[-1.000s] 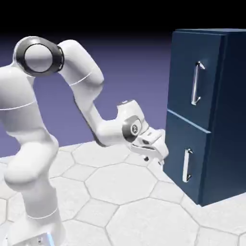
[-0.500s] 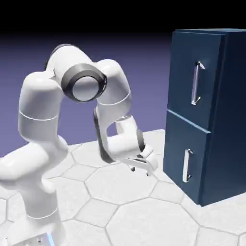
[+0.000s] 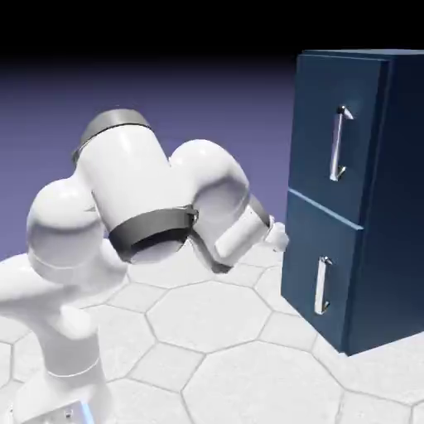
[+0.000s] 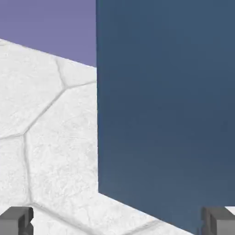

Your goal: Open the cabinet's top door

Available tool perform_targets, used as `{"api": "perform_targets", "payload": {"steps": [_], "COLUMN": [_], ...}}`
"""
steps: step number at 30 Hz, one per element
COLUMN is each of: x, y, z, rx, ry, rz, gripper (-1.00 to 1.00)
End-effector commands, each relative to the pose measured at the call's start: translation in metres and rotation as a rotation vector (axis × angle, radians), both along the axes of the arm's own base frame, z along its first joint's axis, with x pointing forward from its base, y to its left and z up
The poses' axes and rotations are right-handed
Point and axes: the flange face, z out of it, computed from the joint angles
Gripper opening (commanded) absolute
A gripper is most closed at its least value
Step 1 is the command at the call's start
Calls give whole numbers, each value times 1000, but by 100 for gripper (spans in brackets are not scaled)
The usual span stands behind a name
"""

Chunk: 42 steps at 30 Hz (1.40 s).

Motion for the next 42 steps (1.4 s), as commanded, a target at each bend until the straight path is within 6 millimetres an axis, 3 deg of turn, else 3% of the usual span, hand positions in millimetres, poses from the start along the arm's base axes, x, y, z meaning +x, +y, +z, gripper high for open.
{"api": "perform_targets", "payload": {"steps": [1,6,11,12,17,18,28,42], "x": [3,7,-11,-11,39,39,-16,-74], "y": [-8,-60,-129,-129,-125,-125,-85,-3], "z": [15,96,181,181,181,181,181,181], "rx": [21,116,183,183,183,183,101,-26], "ry": [-51,-330,-636,-637,-637,-637,-660,-682], "rz": [-17,-125,-257,-257,-257,-257,-505,-870], "gripper": [0,0,0,0,0,-100,-100,-100]}}
